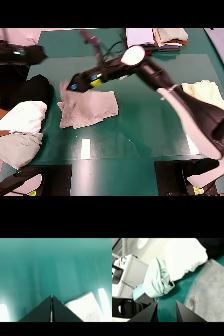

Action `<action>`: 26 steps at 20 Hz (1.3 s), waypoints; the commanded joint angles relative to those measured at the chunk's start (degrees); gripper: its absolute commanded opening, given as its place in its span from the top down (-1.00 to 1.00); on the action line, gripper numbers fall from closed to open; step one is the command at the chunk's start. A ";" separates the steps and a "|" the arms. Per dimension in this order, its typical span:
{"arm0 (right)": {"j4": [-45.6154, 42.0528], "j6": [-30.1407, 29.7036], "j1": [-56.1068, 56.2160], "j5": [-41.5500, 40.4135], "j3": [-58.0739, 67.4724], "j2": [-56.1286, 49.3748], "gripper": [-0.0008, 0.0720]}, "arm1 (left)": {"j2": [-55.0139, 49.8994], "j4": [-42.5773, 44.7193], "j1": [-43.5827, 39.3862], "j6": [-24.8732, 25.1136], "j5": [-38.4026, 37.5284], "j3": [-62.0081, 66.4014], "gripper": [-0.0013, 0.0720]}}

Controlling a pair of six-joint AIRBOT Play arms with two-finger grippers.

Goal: Fold the shirts.

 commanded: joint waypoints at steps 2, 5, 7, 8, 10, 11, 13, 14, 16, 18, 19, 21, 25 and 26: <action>-6.01 0.31 0.55 3.39 5.68 -4.92 0.25 | 5.05 2.29 3.28 0.15 -2.62 0.07 0.91; -17.35 6.73 -6.08 13.88 5.38 -4.50 0.25 | 4.63 2.36 0.50 1.03 -3.06 0.04 0.91; -21.81 9.09 -11.17 17.92 0.98 -3.17 0.25 | 4.63 2.38 -2.43 1.57 -2.71 0.07 0.91; -22.01 9.44 -13.81 18.34 -2.78 -1.79 0.25 | 4.63 2.38 -3.91 1.60 -2.54 0.07 0.91; -22.14 9.92 -18.95 17.29 -12.20 2.45 0.25 | 4.63 2.36 -6.08 2.49 -2.14 0.04 0.91; -22.12 10.16 -21.18 14.91 -17.42 4.98 0.25 | 4.63 2.38 -6.75 2.62 -1.73 0.04 0.91; -20.96 10.32 -24.20 7.63 -26.99 9.03 0.10 | 4.63 1.95 -6.80 2.60 -1.11 0.04 0.91; -19.93 10.32 -24.74 3.30 -31.10 10.27 -0.57 | 4.63 1.92 -6.80 2.60 -0.81 0.07 0.91; -15.04 10.29 -24.79 -3.30 -36.65 9.94 -0.94 | 4.63 1.88 -6.80 2.58 -0.44 0.04 0.91; -8.57 7.50 -23.71 -5.05 -38.53 6.86 -0.93 | 4.63 1.92 -6.80 2.60 -0.46 0.04 0.91; -5.60 5.49 -22.53 -5.01 -37.97 4.59 -0.92 | 4.63 1.88 -6.80 2.60 -0.48 0.04 0.91; -0.59 3.65 -19.58 -5.35 -35.28 0.31 -0.73 | 4.63 1.90 -6.80 2.58 -0.57 0.04 0.91; 1.55 3.30 -13.68 -5.46 -25.75 -8.26 -0.65 | 4.63 1.53 -6.80 2.58 -1.16 0.07 0.91; 1.53 3.30 -12.55 -4.98 -23.41 -10.14 -0.36 | 4.63 1.42 -6.80 2.58 -1.79 0.07 0.91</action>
